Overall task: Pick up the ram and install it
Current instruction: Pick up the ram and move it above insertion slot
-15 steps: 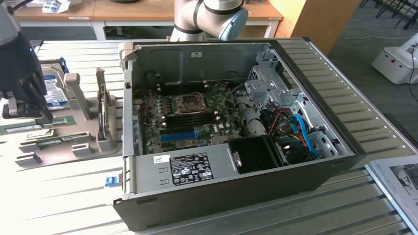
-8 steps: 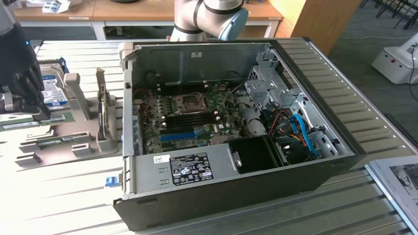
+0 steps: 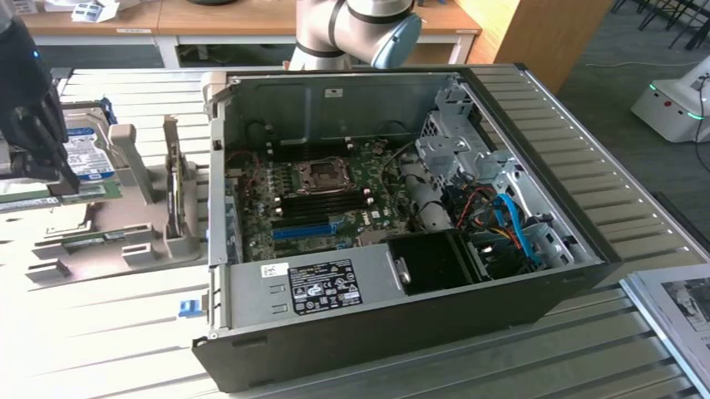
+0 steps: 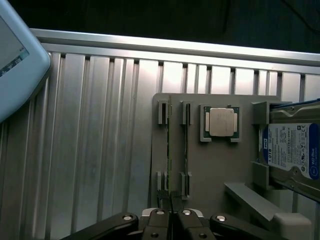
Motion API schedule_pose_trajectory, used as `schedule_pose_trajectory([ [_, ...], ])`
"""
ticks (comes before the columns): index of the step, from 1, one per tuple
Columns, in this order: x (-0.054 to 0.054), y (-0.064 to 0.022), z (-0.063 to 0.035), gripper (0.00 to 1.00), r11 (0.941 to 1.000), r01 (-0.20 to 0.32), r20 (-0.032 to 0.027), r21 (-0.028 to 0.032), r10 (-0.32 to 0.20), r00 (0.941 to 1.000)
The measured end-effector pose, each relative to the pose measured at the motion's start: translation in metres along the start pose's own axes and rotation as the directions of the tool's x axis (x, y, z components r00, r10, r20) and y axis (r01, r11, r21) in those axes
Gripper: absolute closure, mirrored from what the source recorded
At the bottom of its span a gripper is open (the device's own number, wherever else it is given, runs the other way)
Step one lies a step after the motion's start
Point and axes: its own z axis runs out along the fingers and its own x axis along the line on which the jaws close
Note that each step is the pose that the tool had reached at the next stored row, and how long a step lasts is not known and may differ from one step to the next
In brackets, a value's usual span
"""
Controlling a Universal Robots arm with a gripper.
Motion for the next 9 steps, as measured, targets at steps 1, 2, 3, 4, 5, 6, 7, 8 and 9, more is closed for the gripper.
schedule_pose_trajectory([
  [1,0.000,0.0000,-0.0019,0.88,1.0000,0.000,-0.0003,0.0000,0.000,1.0000],
  [2,0.000,0.0000,-0.0036,0.88,1.0000,0.000,-0.0007,0.0000,0.000,1.0000],
  [3,0.000,0.0000,-0.0054,0.88,1.0000,0.000,-0.0011,0.0000,0.000,1.0000],
  [4,0.000,0.0001,-0.0072,0.88,1.0000,0.000,-0.0015,0.0000,0.000,1.0000],
  [5,0.000,0.0001,-0.0090,0.88,1.0000,0.000,-0.0019,-0.0001,0.000,1.0000],
  [6,0.000,0.0001,-0.0106,0.88,1.0000,0.000,-0.0025,-0.0002,0.000,1.0000],
  [7,0.000,0.0001,-0.0122,0.88,1.0000,0.000,-0.0030,-0.0001,0.000,1.0000],
  [8,0.000,0.0001,-0.0139,0.88,1.0000,0.000,-0.0036,-0.0002,0.000,1.0000],
  [9,0.000,0.0001,-0.0156,0.88,1.0000,0.000,-0.0041,-0.0003,0.000,1.0000],
])
